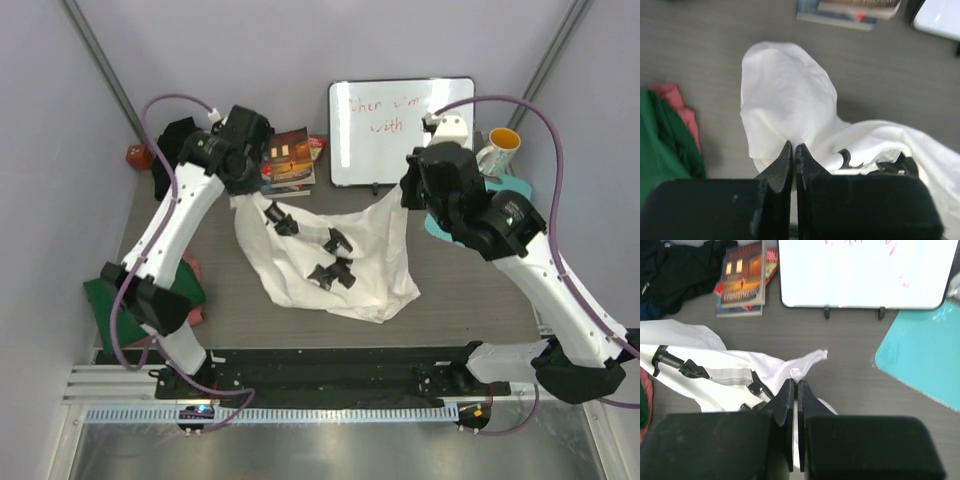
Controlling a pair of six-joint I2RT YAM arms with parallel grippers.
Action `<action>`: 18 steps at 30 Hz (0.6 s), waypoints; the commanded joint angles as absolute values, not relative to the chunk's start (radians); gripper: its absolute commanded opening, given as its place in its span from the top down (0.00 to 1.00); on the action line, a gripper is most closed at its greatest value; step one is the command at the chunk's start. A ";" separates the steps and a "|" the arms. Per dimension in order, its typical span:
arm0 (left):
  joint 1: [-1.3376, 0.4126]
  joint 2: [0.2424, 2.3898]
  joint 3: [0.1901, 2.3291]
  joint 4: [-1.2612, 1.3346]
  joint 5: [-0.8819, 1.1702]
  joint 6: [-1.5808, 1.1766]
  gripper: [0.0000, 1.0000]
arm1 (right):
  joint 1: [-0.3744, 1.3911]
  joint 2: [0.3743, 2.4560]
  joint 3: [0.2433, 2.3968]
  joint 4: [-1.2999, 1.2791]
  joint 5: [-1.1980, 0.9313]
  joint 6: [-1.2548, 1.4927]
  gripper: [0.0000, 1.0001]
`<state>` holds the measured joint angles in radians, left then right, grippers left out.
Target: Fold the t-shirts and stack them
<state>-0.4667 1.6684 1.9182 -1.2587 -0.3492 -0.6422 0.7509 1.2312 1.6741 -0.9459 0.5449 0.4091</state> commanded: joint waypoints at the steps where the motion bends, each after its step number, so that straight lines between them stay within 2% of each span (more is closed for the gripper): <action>1: -0.419 1.822 2.199 -1.267 -0.296 -0.555 1.00 | 0.644 1.337 1.818 -0.813 0.408 0.243 0.99; 3: -0.419 1.873 2.402 -1.360 -0.291 -0.548 1.00 | 0.605 1.357 1.895 -0.811 0.393 0.218 0.99; 6: -0.419 1.844 2.442 -1.381 -0.288 -0.525 1.00 | 0.554 1.370 1.988 -0.833 0.362 0.196 0.99; 9: -0.419 1.708 2.234 -1.374 -0.336 -0.534 1.00 | 0.551 1.361 2.028 -0.893 0.332 0.195 0.99; 11: -0.419 1.599 1.998 -1.364 -0.345 -0.573 1.00 | 0.551 1.325 2.002 -0.911 0.298 0.221 0.99; 12: -0.419 1.559 1.911 -1.353 -0.331 -0.586 1.00 | 0.551 1.306 1.953 -0.913 0.246 0.238 0.99; 15: -0.419 1.393 1.473 -1.270 -0.287 -0.644 1.00 | 0.551 1.221 1.818 -0.917 0.180 0.294 0.99; 18: -0.419 1.312 1.240 -1.239 -0.284 -0.667 1.00 | 0.552 1.137 1.640 -0.919 0.127 0.354 0.99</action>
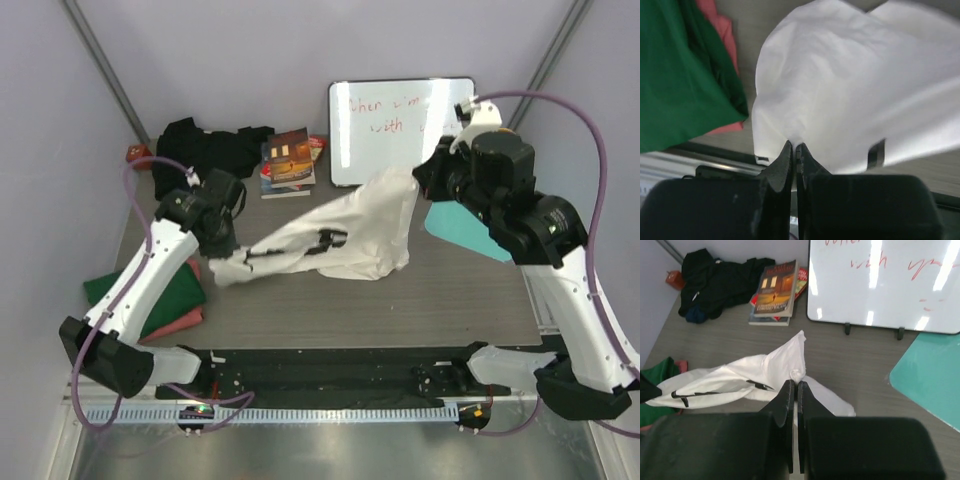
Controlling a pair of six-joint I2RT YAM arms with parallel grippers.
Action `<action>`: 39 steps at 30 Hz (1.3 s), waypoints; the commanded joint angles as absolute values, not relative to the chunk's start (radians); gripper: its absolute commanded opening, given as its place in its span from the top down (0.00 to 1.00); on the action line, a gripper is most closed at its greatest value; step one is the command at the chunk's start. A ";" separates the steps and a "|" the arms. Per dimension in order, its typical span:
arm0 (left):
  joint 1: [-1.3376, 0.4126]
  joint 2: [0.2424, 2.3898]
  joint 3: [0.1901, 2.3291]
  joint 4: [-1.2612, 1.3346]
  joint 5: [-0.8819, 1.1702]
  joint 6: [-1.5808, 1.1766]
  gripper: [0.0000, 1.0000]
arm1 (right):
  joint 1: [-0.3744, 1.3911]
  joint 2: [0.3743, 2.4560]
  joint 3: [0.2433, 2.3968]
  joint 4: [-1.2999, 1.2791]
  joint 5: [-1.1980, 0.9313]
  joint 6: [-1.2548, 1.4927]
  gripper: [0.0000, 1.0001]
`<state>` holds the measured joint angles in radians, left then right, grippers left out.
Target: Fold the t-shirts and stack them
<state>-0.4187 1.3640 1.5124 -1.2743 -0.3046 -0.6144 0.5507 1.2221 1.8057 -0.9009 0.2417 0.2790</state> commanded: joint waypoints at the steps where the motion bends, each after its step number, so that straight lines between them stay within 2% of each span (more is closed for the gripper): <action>1: -0.419 1.309 1.195 -1.235 -0.282 -0.666 1.00 | 0.554 1.114 1.594 -0.917 0.105 0.365 0.99; 2: -0.419 1.318 1.155 -1.224 -0.275 -0.664 1.00 | 0.551 1.092 1.494 -0.910 0.091 0.389 0.99; 6: -0.419 1.362 1.016 -1.192 -0.247 -0.650 1.00 | 0.552 1.013 1.319 -0.913 0.058 0.431 0.99; 9: -0.420 1.376 1.034 -1.198 -0.239 -0.647 1.00 | 0.552 0.980 1.249 -0.920 0.022 0.455 0.99; 12: -0.420 1.377 1.052 -1.223 -0.224 -0.644 0.85 | 0.552 0.974 1.220 -0.943 0.018 0.459 0.99; 13: -0.420 1.379 1.057 -1.230 -0.219 -0.632 0.74 | 0.552 0.973 1.218 -0.957 0.024 0.459 0.99; 15: -0.420 1.376 1.065 -1.246 -0.212 -0.621 0.63 | 0.552 0.969 1.210 -0.960 0.028 0.456 0.99; 16: -0.420 1.364 1.068 -1.262 -0.213 -0.618 0.53 | 0.552 0.971 1.210 -0.960 0.026 0.457 0.99; 17: -0.420 1.356 1.072 -1.270 -0.212 -0.617 0.48 | 0.552 0.974 1.210 -0.962 0.028 0.456 0.99; 19: -0.420 1.324 1.095 -1.292 -0.218 -0.609 0.39 | 0.552 0.979 1.215 -0.966 0.021 0.456 0.99; 23: -0.420 1.298 1.143 -1.313 -0.256 -0.606 0.35 | 0.552 0.977 1.213 -0.969 0.017 0.459 0.99; 27: -0.420 1.357 1.151 -1.270 -0.198 -0.592 0.36 | 0.552 0.974 1.204 -0.968 0.014 0.465 0.99; 31: -0.434 1.425 1.105 -1.216 -0.146 -0.594 0.66 | 0.552 0.963 1.197 -0.971 0.014 0.472 0.99; 39: -0.485 1.320 0.945 -1.245 -0.085 -0.649 0.89 | 0.552 0.968 1.224 -0.977 0.034 0.469 0.99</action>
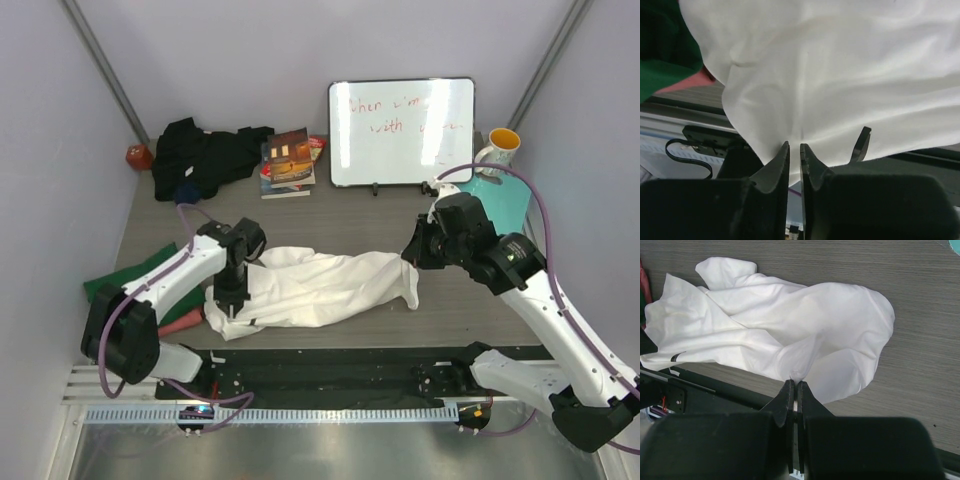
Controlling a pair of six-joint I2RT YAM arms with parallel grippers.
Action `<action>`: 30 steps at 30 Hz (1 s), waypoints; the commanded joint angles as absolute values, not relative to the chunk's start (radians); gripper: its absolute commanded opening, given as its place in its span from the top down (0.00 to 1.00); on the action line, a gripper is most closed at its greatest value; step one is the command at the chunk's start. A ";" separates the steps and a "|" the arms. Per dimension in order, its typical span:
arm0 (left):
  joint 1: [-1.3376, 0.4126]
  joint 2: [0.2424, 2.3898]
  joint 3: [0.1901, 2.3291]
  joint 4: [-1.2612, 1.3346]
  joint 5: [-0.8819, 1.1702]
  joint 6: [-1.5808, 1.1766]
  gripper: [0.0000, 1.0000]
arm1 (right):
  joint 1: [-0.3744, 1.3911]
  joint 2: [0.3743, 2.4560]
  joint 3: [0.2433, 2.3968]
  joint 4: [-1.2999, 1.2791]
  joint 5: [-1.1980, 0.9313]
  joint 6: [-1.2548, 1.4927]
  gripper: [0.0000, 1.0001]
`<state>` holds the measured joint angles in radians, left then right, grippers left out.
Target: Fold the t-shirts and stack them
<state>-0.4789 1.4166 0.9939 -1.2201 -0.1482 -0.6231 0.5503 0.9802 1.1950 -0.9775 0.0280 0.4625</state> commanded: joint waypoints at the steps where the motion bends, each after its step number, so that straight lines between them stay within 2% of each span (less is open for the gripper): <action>1: -0.485 1.306 0.931 -1.262 -0.078 -0.660 0.90 | 0.552 0.976 1.233 -0.979 0.034 0.466 0.99; 5: -0.486 1.227 0.902 -1.324 -0.067 -0.684 0.92 | 0.552 0.992 1.264 -0.983 0.038 0.456 0.99; 9: -0.486 1.180 0.836 -1.350 -0.022 -0.707 1.00 | 0.552 0.999 1.295 -0.989 0.040 0.453 0.99; 10: -0.488 1.157 0.819 -1.347 0.029 -0.709 1.00 | 0.552 0.999 1.299 -0.989 0.043 0.453 0.99; 15: -0.502 1.109 0.867 -1.405 0.009 -0.742 0.99 | 0.552 0.991 1.299 -0.992 0.049 0.448 0.99; 17: -0.502 1.112 0.926 -1.428 -0.067 -0.741 0.97 | 0.552 0.988 1.296 -0.991 0.052 0.448 0.99; 20: -0.502 1.138 1.046 -1.497 -0.116 -0.706 0.90 | 0.552 0.985 1.299 -0.997 0.057 0.445 0.99; 22: -0.502 1.149 1.154 -1.520 -0.170 -0.690 0.74 | 0.552 0.979 1.298 -0.997 0.060 0.445 0.99; 24: -0.502 1.182 1.215 -1.523 -0.228 -0.677 0.52 | 0.552 0.977 1.296 -0.996 0.061 0.445 0.99; 30: -0.496 1.365 1.371 -1.483 -0.325 -0.600 0.48 | 0.552 0.921 1.206 -0.933 0.058 0.462 0.99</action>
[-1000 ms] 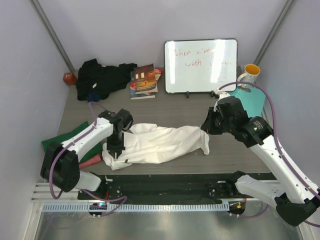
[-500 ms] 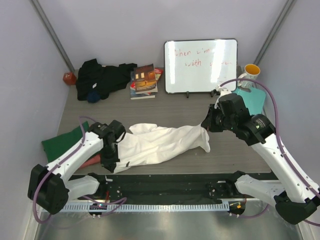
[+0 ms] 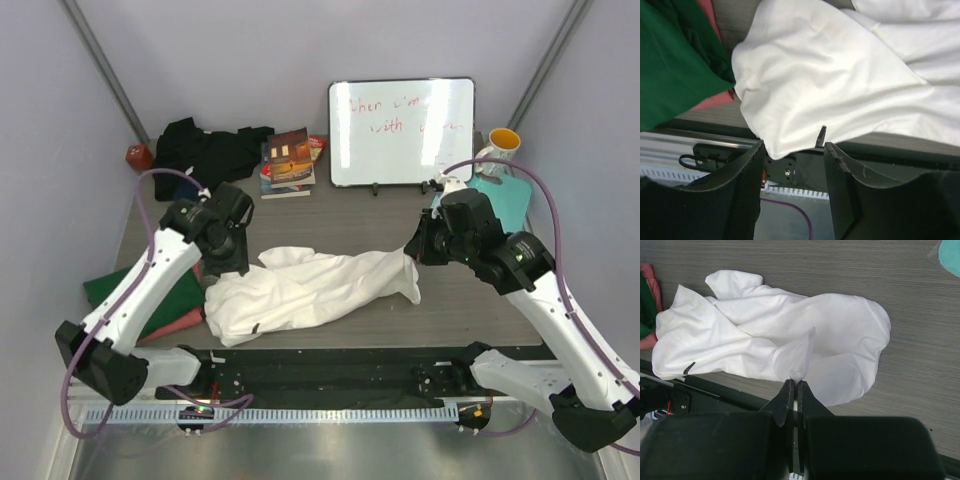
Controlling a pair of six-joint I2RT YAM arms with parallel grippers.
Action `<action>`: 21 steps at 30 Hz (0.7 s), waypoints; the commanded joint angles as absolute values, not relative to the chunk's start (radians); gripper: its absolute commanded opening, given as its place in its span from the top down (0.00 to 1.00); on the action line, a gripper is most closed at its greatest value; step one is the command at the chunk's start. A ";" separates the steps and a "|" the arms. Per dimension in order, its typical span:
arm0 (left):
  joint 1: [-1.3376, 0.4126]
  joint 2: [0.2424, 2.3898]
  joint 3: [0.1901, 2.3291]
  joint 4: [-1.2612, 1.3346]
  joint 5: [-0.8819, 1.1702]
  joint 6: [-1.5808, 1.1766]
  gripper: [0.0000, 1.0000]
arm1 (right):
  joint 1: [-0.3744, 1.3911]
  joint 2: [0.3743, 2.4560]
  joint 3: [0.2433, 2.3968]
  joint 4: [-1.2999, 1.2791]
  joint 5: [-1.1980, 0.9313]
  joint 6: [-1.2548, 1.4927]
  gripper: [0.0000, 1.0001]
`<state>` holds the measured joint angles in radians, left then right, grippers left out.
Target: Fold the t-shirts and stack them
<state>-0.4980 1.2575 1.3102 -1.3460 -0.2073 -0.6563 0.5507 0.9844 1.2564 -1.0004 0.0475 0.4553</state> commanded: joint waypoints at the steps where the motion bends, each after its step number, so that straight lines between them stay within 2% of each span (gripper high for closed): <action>1: -0.488 1.382 1.379 -1.470 -0.331 -0.591 0.47 | 0.552 0.902 1.187 -0.913 0.060 0.469 0.99; 10: -0.313 1.592 1.322 -1.304 -0.214 -0.551 0.46 | 0.552 0.954 1.025 -0.697 0.052 0.503 0.99; 14: -0.296 1.679 1.287 -1.252 -0.135 -0.577 0.48 | 0.552 0.999 1.012 -0.635 0.075 0.525 0.99; 21: -0.295 1.749 1.290 -1.201 -0.182 -0.592 0.48 | 0.552 1.019 0.915 -0.534 0.138 0.537 0.99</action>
